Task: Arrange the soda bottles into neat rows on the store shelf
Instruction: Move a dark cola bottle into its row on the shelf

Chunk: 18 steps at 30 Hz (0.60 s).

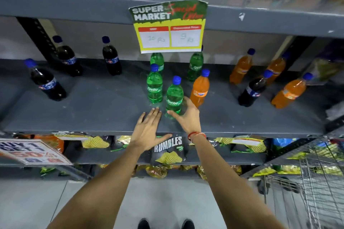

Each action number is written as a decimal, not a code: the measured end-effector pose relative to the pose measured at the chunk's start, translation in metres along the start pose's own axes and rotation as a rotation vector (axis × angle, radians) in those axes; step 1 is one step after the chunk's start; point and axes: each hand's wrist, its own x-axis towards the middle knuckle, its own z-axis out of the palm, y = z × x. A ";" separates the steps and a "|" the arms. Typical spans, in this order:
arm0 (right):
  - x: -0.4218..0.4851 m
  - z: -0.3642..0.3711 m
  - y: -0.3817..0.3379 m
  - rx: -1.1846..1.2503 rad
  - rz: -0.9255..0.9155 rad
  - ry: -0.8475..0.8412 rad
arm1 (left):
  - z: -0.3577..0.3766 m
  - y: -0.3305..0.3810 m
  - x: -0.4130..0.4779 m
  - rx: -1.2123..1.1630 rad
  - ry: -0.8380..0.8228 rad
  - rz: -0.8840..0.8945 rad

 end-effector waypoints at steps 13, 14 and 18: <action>0.024 -0.147 0.082 0.013 0.361 0.629 | 0.002 0.003 0.000 0.029 0.013 -0.026; 0.033 -0.155 0.085 0.012 0.378 0.607 | 0.002 0.003 0.000 0.027 0.013 -0.026; 0.064 -0.169 0.092 0.085 0.376 0.536 | 0.003 0.003 0.000 0.033 0.027 -0.024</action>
